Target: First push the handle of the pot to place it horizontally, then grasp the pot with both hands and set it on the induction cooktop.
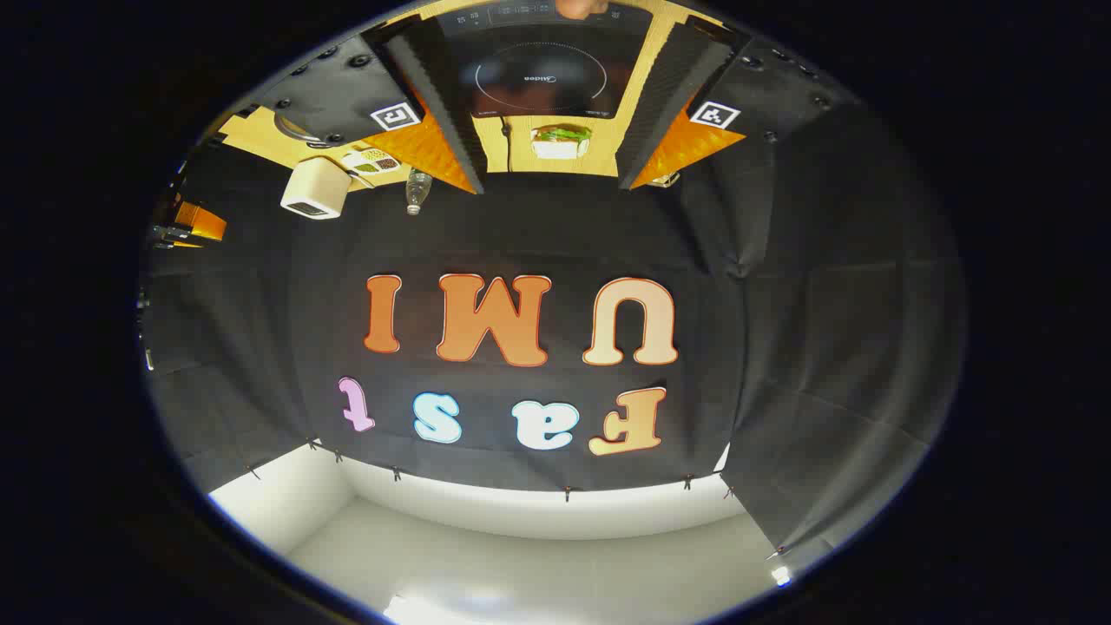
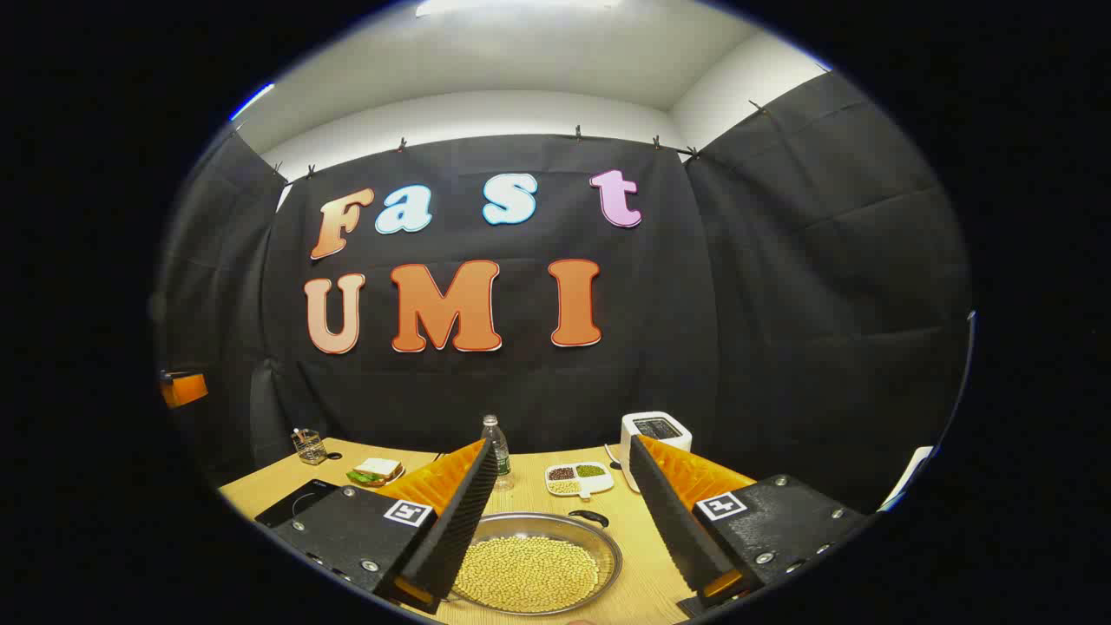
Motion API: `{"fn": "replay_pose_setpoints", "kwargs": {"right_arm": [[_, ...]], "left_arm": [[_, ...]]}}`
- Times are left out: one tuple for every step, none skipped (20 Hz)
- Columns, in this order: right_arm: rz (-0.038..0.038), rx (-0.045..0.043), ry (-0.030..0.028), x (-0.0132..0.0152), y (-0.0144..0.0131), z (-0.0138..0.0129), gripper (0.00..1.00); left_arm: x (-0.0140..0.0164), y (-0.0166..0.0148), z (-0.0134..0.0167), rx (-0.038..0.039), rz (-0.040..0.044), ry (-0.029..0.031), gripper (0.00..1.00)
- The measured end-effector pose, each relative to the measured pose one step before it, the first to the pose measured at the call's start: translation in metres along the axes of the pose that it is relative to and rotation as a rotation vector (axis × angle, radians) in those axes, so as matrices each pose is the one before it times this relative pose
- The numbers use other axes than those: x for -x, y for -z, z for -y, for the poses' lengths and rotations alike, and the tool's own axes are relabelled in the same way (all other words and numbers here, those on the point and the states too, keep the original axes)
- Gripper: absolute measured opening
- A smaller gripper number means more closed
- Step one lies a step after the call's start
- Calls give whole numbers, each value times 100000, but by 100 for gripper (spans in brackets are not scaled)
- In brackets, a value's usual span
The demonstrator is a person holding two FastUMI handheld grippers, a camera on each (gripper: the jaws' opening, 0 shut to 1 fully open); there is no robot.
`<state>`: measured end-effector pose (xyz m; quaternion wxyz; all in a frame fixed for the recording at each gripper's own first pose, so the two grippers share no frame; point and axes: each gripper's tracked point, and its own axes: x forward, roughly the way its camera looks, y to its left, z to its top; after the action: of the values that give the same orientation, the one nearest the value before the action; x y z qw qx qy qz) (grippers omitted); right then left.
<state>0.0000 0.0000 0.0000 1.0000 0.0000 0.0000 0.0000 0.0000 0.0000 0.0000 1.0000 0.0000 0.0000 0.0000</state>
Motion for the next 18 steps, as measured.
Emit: {"fn": "replay_pose_setpoints", "kwargs": {"right_arm": [[-26,-86,65,68,93,89,95],[-16,-62,26,-35,-34,10,95],[-59,-55,61,-108,15,31,95],[-163,-52,91,10,105,93,95],[-190,-30,25,-54,117,-52,95],[-158,-10,-1,-85,78,41,95],[-86,21,30,9,77,108,95],[-15,6,154,-50,-3,39,95],[19,-9,110,3,-10,87,95],[33,-70,132,-106,-35,23,95],[0,-59,127,-61,54,64,95],[-80,4,194,38,71,140,95],[-22,59,172,47,22,54,95],[-72,118,90,-54,-43,77,95],[25,116,-10,-91,54,-64,95],[51,141,-75,59,12,48,95],[-24,146,-46,74,-7,-49,95],[-128,212,-79,-25,30,27,95]], "left_arm": [[-35,-25,25,-13,7,-125,97],[38,-84,46,-54,-43,-98,97],[-15,50,168,-28,-56,-75,97],[32,-20,-53,63,-108,-38,97],[0,-58,22,59,32,77,97],[39,-37,21,25,15,63,97],[-28,-38,107,3,15,-61,97],[-27,-87,67,-47,39,20,97],[26,-77,133,-78,16,78,97],[-159,-46,13,-106,101,131,97],[37,-99,105,-138,120,165,97],[-93,-72,90,-164,71,155,96],[-41,-108,101,-156,95,181,96],[71,-109,31,-169,76,182,96],[-58,1,62,-104,72,68,97],[99,-68,30,-12,99,77,97],[17,19,57,32,75,130,96],[3,-120,94,33,45,124,96]]}}
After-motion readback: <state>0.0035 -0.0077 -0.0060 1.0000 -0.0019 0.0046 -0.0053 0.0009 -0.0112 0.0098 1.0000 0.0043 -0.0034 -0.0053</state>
